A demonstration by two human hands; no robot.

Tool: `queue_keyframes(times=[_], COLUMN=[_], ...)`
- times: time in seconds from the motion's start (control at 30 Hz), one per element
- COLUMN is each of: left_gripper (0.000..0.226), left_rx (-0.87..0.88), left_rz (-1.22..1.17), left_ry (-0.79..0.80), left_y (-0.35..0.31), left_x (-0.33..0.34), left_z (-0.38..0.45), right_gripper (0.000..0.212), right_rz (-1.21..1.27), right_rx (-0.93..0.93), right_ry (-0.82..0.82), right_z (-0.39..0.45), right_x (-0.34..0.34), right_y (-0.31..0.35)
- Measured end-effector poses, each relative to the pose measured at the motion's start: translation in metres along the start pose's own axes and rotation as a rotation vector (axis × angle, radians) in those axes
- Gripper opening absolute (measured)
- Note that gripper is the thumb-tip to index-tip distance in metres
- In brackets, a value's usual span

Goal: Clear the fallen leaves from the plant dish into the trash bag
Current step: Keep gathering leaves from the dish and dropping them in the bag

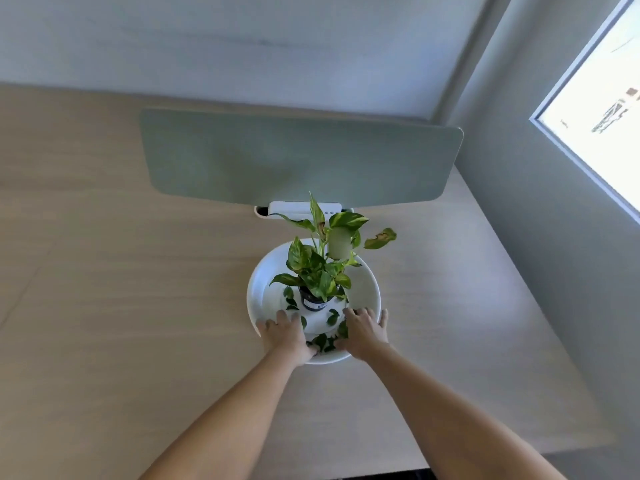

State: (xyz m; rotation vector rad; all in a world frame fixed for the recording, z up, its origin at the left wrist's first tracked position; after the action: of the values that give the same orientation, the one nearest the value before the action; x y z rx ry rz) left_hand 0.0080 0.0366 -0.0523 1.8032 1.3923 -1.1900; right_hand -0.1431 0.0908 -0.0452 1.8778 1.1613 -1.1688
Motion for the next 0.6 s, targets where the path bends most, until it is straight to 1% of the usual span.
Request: queue_keyframes(times=[0.07,0.1,0.13,0.2,0.27,0.3,0.37,0.43,0.5,0.53,0.6], left_gripper=[0.075,0.069,0.060,0.038,0.021,0.018,0.020,0.023,0.027,0.027,0.025], left_rx=[-0.018,-0.025,-0.022,0.011,0.047,0.043,0.016,0.036,0.009,-0.024,-0.126], left_rz=[0.034,0.032,0.027,-0.003,-0.134,-0.235,-0.398,-0.527,-0.713,-0.843,-1.149], left_ry=[-0.016,-0.020,-0.025,-0.035,-0.054,-0.059,-0.053,-0.106,-0.126,-0.103,0.008], left_y=[-0.004,-0.003,-0.002,0.001,0.008,0.013,0.021,0.026,0.028,0.028,0.028], left_x=[0.002,0.003,0.002,0.001,0.003,0.004,0.001,-0.007,-0.019,-0.026,-0.033], left_z=[0.007,0.011,0.015,0.022,0.027,0.030,0.031,0.034,0.032,0.031,0.029], right_gripper=[0.069,0.065,0.058,0.038,0.021,0.018,0.017,0.015,0.013,0.012,0.002], right_rz=[-0.033,-0.047,-0.061,-0.080,-0.092,-0.075,0.049,0.278,0.536,0.650,0.820], right_rx=[0.003,0.002,-0.003,-0.035,-0.092,-0.110,-0.088,0.008,0.111,0.160,0.244], right_ry=[-0.017,-0.036,-0.064,-0.135,-0.175,-0.184,-0.192,-0.195,-0.197,-0.211,-0.239], right_z=[0.006,0.008,0.010,0.014,0.014,0.014,0.013,0.014,0.013,0.009,0.006], right_x=[0.003,0.005,0.006,0.007,0.006,0.005,0.003,-0.002,-0.009,-0.016,-0.024], right_y=[0.003,0.004,0.004,0.001,0.000,-0.001,-0.003,-0.007,-0.015,-0.020,-0.031])
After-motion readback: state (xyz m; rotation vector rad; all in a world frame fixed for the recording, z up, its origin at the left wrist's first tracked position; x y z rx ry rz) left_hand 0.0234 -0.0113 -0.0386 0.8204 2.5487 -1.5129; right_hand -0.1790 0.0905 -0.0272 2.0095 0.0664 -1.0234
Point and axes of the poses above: each hand's wrist, its own z-axis towards the middle knuckle, its own x-axis out of the palm, y = z × x, the point moved 2 cm from there along z, towards the middle knuckle, and after that the axes turned 3 degrees about -y, right-handed, at the moved point
